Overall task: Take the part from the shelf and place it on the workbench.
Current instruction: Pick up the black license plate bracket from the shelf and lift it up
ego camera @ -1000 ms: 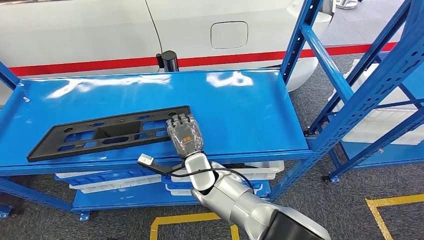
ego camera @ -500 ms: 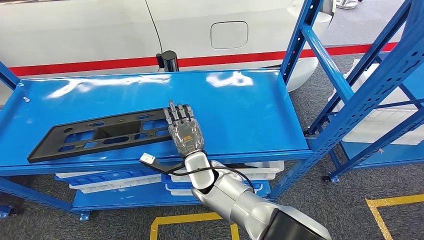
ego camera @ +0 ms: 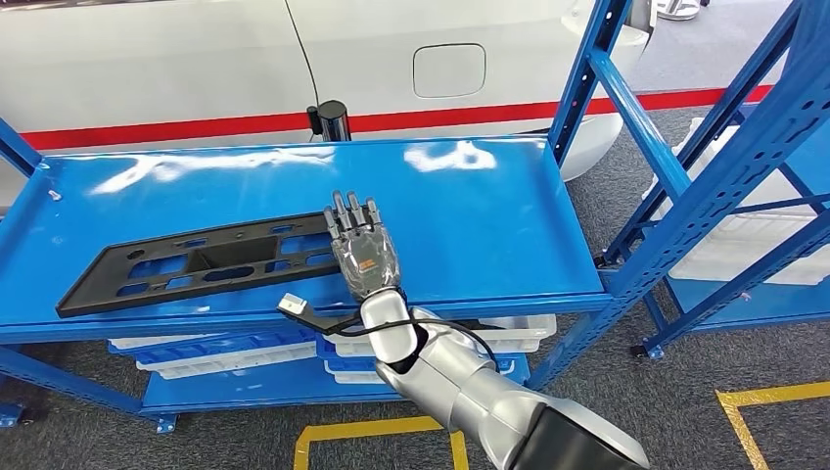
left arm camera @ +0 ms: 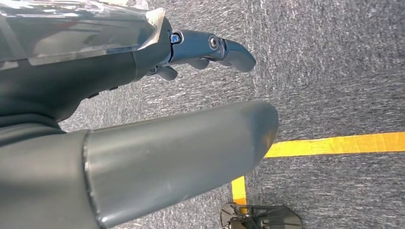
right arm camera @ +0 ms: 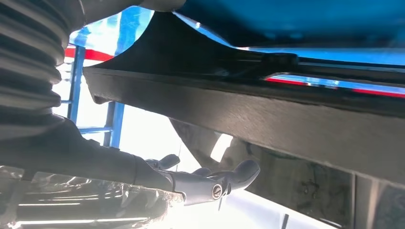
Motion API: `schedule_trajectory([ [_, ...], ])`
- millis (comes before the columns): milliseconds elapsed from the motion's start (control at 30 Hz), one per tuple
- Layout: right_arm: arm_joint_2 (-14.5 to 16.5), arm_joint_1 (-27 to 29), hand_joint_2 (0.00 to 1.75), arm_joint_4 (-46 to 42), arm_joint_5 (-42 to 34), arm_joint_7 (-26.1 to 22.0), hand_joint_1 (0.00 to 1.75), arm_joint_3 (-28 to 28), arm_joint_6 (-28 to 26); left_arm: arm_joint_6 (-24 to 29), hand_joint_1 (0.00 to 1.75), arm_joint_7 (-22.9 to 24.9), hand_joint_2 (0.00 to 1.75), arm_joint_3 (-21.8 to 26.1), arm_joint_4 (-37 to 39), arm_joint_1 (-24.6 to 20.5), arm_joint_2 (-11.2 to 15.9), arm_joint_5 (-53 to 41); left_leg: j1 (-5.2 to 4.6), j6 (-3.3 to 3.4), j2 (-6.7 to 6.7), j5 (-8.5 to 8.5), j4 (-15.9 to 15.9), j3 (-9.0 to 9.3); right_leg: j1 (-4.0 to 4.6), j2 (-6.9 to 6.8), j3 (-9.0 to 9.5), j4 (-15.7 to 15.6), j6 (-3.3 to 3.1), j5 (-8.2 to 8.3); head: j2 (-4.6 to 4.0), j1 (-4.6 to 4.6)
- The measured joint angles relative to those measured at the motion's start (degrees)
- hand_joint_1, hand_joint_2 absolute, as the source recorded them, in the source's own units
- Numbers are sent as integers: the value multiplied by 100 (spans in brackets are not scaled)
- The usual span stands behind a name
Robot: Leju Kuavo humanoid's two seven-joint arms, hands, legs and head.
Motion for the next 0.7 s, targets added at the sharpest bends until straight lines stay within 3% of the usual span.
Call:
schedule_trajectory([
  [500,-32,-20,175,0,-7,10,4,-89,56,0,0,-21,0,1,0,5,0,3,-1,0,0,0,0,11,-1,0,11,0,0,0,0,0],
  [533,-32,-20,175,0,-7,10,20,-89,57,0,0,-22,0,1,0,5,0,3,-1,0,0,0,0,11,-1,0,11,0,0,0,0,0],
  [633,-35,-19,175,0,-7,23,132,-89,88,0,0,-25,0,1,0,5,0,3,-1,0,0,0,0,12,-1,0,11,0,0,0,0,0],
  [667,-41,-18,175,0,-7,39,154,-90,121,0,0,-28,0,1,0,5,0,3,-1,0,0,0,0,12,-1,0,11,0,0,0,0,0],
  [700,-50,-17,175,1,-8,63,155,-93,165,0,0,-33,0,1,0,5,0,3,-1,0,0,0,0,12,-2,0,11,0,0,0,0,0],
])
